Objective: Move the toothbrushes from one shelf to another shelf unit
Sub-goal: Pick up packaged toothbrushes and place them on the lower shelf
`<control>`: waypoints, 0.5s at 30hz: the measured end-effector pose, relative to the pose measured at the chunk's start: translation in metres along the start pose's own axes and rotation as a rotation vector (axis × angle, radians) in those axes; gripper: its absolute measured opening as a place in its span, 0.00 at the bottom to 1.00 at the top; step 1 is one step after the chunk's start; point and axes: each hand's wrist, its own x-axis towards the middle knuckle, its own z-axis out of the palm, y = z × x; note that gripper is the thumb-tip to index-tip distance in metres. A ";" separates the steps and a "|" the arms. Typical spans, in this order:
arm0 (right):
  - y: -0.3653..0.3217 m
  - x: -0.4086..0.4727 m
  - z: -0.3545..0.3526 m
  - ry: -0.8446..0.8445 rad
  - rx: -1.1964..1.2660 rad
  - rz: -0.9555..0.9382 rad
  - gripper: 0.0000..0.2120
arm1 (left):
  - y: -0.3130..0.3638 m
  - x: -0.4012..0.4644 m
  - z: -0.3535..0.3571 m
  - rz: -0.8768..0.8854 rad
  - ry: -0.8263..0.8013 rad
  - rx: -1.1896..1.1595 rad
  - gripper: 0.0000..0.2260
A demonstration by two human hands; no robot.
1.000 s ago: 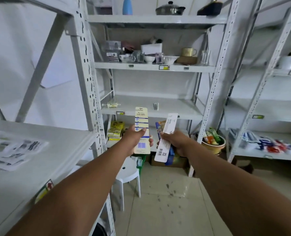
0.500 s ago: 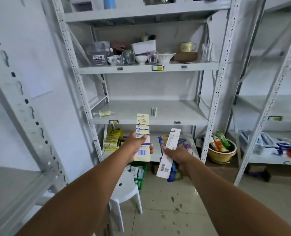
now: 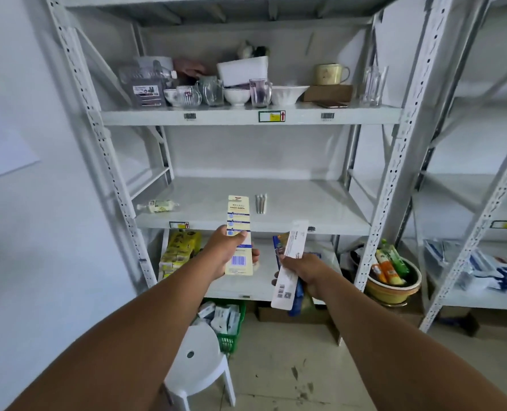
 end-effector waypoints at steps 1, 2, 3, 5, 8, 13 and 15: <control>-0.006 0.015 0.001 -0.004 0.002 0.000 0.04 | 0.003 0.018 -0.003 0.002 0.001 0.001 0.06; -0.012 0.030 0.003 -0.005 0.003 0.000 0.05 | 0.005 0.036 -0.005 0.004 -0.004 0.000 0.06; -0.019 0.046 0.005 -0.003 0.000 0.003 0.06 | 0.008 0.054 -0.007 0.004 -0.013 0.000 0.05; -0.029 0.069 0.006 -0.002 -0.014 0.014 0.06 | 0.014 0.080 -0.010 0.002 -0.025 0.005 0.05; -0.048 0.113 0.012 -0.006 -0.010 0.039 0.08 | 0.026 0.130 -0.013 -0.010 -0.048 -0.029 0.04; -0.069 0.184 0.008 0.049 -0.016 0.084 0.10 | 0.037 0.208 -0.009 -0.062 -0.081 -0.041 0.08; -0.078 0.210 0.001 0.070 -0.015 0.094 0.08 | 0.038 0.235 -0.002 -0.084 -0.092 -0.043 0.09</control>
